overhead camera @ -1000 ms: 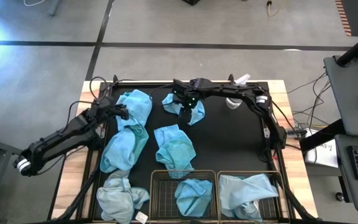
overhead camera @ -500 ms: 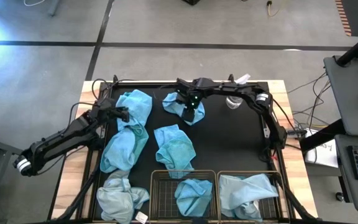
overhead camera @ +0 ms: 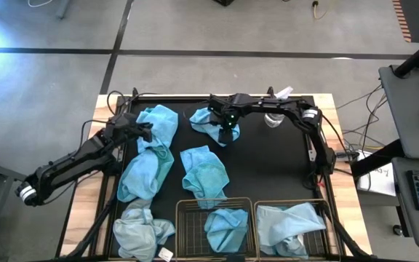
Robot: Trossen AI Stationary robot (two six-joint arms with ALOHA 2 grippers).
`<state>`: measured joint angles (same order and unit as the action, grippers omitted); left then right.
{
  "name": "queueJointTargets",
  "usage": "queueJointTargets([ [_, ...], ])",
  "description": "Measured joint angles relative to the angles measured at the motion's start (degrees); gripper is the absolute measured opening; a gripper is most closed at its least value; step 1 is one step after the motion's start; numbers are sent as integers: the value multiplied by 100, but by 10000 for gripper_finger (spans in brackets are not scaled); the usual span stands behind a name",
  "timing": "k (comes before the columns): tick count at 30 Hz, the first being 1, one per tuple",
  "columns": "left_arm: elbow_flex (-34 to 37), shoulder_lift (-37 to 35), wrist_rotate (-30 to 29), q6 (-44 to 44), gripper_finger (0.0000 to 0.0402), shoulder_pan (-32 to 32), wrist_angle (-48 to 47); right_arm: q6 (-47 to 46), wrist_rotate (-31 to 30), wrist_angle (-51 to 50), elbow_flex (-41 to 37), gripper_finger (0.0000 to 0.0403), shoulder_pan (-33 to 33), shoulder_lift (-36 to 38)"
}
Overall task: Sort microfiber towel by color & place in baskets
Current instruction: Put the blue towel into the left wire basket
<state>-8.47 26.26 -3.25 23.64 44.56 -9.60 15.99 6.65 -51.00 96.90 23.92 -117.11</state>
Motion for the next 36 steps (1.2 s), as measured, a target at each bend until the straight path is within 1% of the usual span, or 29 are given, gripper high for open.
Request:
queueJointTargets([
  [5, 0, 0, 143, 0, 84, 2, 107, 365, 12, -44, 0, 155, 0, 1],
  [8, 0, 0, 143, 0, 84, 2, 108, 461, 257, -84, 0, 155, 2, 1],
  [11, 0, 0, 143, 0, 84, 2, 108, 496, 284, -91, 0, 153, -9, 1],
  [17, 0, 0, 143, 0, 84, 2, 108, 469, 281, -99, 0, 144, -15, 1],
  [23, 0, 0, 141, -21, 84, 5, 108, 406, 274, -142, 42, 145, -62, 39],
  [32, 2, 1, 135, -44, 84, 4, 111, 204, 239, -270, 348, 146, -76, 191],
  [36, 4, 6, 134, -44, 84, 4, 108, 304, 425, -274, 350, 146, -138, 245],
])
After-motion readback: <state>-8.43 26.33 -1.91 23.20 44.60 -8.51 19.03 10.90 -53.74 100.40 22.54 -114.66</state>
